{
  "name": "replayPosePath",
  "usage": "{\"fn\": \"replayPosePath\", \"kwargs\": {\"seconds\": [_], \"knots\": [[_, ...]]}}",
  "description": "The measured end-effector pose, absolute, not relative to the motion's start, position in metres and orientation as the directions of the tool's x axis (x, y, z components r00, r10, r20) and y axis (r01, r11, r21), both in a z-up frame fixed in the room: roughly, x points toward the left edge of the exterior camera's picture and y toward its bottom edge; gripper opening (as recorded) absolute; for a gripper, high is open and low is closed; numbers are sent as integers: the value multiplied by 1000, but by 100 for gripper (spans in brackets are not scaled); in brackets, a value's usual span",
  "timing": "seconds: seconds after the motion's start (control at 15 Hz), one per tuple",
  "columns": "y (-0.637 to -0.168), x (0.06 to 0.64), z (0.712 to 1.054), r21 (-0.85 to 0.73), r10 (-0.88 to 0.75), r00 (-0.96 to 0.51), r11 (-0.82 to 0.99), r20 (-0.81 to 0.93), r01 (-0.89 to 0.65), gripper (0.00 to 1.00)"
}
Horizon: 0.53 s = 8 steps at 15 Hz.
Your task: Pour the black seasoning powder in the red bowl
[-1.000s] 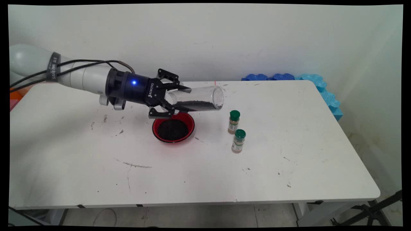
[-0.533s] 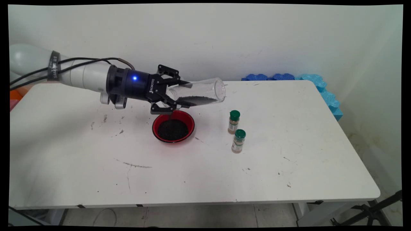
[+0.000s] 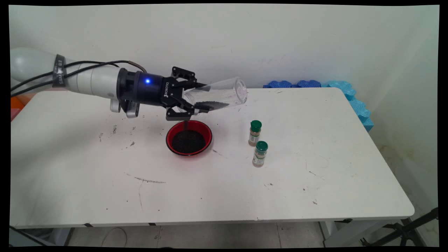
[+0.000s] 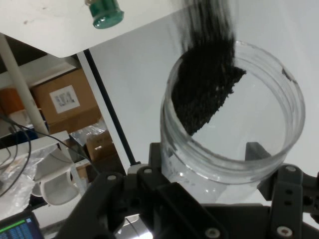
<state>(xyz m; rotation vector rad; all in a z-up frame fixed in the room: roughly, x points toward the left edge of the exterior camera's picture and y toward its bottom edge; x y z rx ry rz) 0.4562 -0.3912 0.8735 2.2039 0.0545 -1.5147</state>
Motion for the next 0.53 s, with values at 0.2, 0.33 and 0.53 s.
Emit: {"fn": "replayPosePath", "kwargs": {"seconds": [0.2,0.33,0.53], "knots": [[-391,456,874,340,-213,385,-891,-898,300,0],[-391,455,875,332,-205,379,-891,-902,309,0],[-391,455,877,326,-200,370,-890,-907,318,0]]}}
